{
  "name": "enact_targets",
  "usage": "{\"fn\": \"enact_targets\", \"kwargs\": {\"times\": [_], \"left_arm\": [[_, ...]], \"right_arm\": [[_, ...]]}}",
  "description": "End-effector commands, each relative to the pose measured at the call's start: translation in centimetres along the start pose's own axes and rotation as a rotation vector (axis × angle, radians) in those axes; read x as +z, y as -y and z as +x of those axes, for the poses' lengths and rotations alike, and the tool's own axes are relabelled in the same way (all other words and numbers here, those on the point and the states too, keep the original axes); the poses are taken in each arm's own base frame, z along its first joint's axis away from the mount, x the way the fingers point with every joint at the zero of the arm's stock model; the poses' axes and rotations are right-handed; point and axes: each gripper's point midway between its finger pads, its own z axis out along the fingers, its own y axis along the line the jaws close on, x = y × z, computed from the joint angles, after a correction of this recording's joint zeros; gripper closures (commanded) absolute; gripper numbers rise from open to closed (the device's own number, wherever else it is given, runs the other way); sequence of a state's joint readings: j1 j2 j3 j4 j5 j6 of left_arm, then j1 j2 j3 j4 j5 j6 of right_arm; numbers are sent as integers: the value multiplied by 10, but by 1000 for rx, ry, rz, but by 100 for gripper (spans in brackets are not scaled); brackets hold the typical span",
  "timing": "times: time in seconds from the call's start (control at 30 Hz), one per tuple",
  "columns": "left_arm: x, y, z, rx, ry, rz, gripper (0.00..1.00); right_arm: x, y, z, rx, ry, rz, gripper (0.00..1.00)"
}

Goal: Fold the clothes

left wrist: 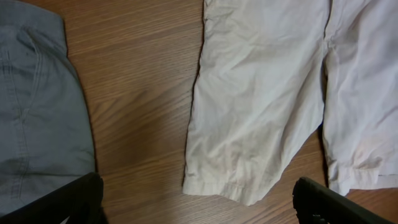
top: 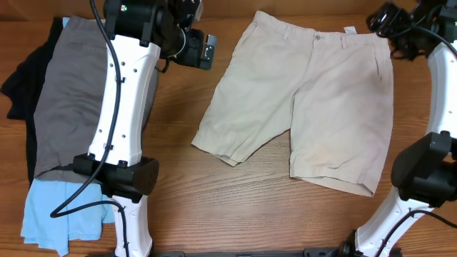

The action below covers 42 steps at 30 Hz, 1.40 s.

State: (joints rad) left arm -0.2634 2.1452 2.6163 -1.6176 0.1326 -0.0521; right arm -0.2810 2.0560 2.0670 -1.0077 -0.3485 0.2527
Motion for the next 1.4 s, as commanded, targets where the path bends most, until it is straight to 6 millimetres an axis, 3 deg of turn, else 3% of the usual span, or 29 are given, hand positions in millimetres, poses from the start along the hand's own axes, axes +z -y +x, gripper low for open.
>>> {"fn": "enact_targets", "kwargs": {"times": [0.0,0.1,0.2,0.33,0.47,0.6,0.73,0.83,0.97,1.2,1.37], "left_arm": [[6,1,0,24,-10,-7,0],[6,1,-2,36,1,-7,0],[5,0,-7,38,20,-7,0],[4,-7,-11,37,37,-13,0],[2,-28,-11,10,34,-33,0],[-2,-55,-11,-25,40,-58,0],[-4,-66,-11,-39,42,-68,0],[-4,-66,-11,-39,43,-68,0],[-2,-66,-10,-37,39,-67,0],[10,-67,-2,-45,-10,-64,0],[26,-69,6,-51,-53,-61,0]], "right_arm": [[-61,-36,8,-78,13,-38,0],[-69,-39,53,-69,-142,3,0],[-61,-52,85,-114,-246,6,0],[-34,-79,127,-206,-336,38,0],[8,-100,175,-247,-402,87,0],[51,-92,234,-265,-511,166,0],[75,-71,277,-271,-608,224,0],[83,-55,295,-249,-651,262,0],[85,-31,302,-259,-653,348,0],[83,14,302,-233,-650,478,0],[79,46,288,-145,-646,519,0]]}}
